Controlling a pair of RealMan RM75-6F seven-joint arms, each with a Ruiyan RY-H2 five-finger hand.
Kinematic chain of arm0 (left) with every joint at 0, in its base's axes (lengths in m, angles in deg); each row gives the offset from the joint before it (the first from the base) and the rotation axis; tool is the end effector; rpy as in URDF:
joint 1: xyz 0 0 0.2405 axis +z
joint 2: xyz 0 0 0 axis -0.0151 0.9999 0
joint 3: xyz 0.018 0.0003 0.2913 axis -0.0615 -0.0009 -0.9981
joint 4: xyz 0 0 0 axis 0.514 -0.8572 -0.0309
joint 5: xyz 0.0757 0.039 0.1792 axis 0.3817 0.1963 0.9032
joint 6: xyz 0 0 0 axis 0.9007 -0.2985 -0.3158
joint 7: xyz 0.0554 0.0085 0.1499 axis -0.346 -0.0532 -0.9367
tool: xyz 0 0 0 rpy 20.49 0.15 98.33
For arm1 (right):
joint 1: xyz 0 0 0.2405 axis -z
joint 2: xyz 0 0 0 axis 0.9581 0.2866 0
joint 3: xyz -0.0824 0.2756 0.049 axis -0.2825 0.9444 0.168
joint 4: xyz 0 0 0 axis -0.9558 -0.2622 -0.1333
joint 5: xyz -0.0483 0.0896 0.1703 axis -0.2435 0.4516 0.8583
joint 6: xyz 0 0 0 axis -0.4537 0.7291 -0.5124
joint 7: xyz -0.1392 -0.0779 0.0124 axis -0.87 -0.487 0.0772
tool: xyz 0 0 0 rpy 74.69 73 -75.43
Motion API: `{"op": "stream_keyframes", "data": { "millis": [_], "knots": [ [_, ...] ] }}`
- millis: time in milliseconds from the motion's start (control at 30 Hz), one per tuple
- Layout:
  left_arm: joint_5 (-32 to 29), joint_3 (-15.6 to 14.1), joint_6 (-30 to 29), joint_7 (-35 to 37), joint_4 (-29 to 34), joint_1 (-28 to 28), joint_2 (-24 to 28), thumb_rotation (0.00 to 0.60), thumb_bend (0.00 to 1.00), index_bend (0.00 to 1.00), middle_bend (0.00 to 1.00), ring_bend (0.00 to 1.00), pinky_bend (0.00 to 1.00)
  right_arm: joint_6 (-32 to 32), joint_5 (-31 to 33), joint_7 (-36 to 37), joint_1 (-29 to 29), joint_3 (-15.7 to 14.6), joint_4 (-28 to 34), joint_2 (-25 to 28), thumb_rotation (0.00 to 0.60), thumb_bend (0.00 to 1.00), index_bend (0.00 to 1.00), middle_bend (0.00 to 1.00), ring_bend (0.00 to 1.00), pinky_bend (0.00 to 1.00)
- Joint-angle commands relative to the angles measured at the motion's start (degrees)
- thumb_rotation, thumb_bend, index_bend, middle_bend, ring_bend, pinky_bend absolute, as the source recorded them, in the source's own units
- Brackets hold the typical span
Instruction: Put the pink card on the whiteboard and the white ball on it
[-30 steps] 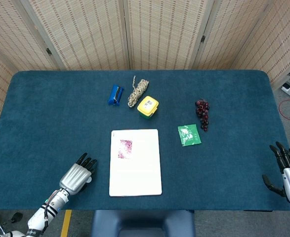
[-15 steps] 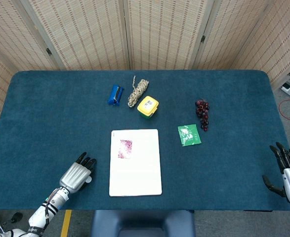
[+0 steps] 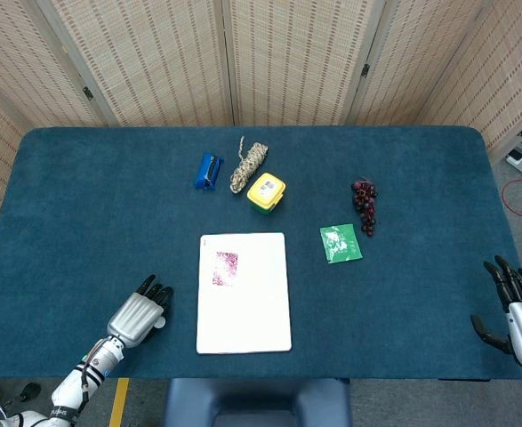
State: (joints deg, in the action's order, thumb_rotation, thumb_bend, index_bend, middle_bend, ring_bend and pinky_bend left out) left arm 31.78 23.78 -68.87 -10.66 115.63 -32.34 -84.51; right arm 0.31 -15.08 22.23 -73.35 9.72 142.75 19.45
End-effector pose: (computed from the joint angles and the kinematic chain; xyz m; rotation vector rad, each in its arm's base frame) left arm -0.2481 0.2720 0.0003 -2.1232 -0.6557 -0.5602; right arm -0.3532 -0.1664 0.2046 1.3138 -1.0016 0.9190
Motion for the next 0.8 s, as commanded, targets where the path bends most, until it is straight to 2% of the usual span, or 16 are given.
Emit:
{"op": "stream_keyframes", "data": {
  "millis": [33,233,433,600,800],
  "knots": [
    [0.02,0.25,0.03,0.13,0.02,0.09,0.02,0.600,0.45,0.49,0.18,0.17,0.00,-0.03,0.01,0.02,0.00,0.03,0.03,0.04,0.600,0.36,0.00,0.04,0.09,0.04],
    [0.38,2.50,-0.63,1.09,1.46,-0.47,1.21,0.600,0.45,0.49,0.18,0.17,0.00,-0.04,0.09,-0.02,0.01,0.04,0.06,0.16,0.600,0.36,0.00,0.04,0.09,0.04],
    [-0.66,7.46,0.89,2.19,3.47,-3.68,2.16,0.600,0.45,0.48,0.18,0.17,0.00,0.07,0.11,0.09,-0.04,0.03,-0.04,0.05,0.600,0.36,0.00,0.04,0.09,0.04],
    [-2.98,11.52,4.07,2.38,2.05,-7.61,0.01,0.600,0.45,0.48,0.18,0.17,0.00,-0.14,0.18,0.20,0.16,-0.04,-0.10,0.12,0.600,0.36,0.00,0.04,0.09,0.04],
    [-7.47,14.51,7.45,0.85,-1.03,-11.73,-3.99,0.600,0.44,0.46,0.18,0.17,0.00,-0.45,0.76,0.55,0.65,-0.04,-0.30,0.33,0.600,0.36,0.00,0.04,0.09,0.04]
  ]
}}
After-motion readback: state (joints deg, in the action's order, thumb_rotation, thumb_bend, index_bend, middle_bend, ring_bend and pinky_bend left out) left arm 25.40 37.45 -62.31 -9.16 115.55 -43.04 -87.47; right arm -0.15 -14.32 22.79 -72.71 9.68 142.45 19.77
